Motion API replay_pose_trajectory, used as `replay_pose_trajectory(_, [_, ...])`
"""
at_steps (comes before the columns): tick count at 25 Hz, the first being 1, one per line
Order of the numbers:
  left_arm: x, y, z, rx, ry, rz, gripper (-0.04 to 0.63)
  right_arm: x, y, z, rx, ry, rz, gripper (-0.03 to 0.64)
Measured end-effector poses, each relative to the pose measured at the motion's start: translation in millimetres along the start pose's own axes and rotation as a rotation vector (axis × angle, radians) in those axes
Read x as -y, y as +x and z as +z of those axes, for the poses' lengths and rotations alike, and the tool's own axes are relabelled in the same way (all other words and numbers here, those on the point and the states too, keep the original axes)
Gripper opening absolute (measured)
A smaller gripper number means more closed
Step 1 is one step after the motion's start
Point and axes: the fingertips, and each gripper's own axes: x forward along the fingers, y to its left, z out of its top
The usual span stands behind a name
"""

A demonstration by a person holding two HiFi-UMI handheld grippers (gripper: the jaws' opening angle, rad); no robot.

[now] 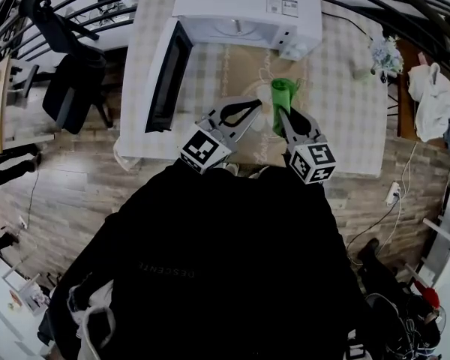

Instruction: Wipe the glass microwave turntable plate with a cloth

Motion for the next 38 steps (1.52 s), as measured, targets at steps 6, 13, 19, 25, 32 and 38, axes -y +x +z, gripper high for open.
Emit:
replay_pose_trajectory(6, [-23,11,-26,-0.035,-0.031,0.049,0.021,20,50,-32,-0.079,0.065,0.028,0.057])
replay_pose_trajectory(13, [-56,20,-52,-0.070,-0.067,0.139,0.021,41,94,-71,-0.168,0.175,0.046,0.058])
replay_pose_trajectory(19, [-74,27,-79,-0.105,-0.080,0.183,0.021,50,128,-94,-0.215,0.207,0.029,0.058])
replay_pose_trajectory(25, [-91,37,-120,-0.150,-0.094,0.211,0.021,59,159,-114,-0.260,0.174,-0.009,0.058])
replay_pose_trajectory(32, [-107,43,-161,-0.205,-0.124,0.248,0.021,71,188,-142,-0.323,0.148,-0.072,0.059])
replay_pose_trajectory(38, [-103,41,-179,-0.228,-0.149,0.250,0.021,77,203,-160,-0.395,0.056,-0.120,0.058])
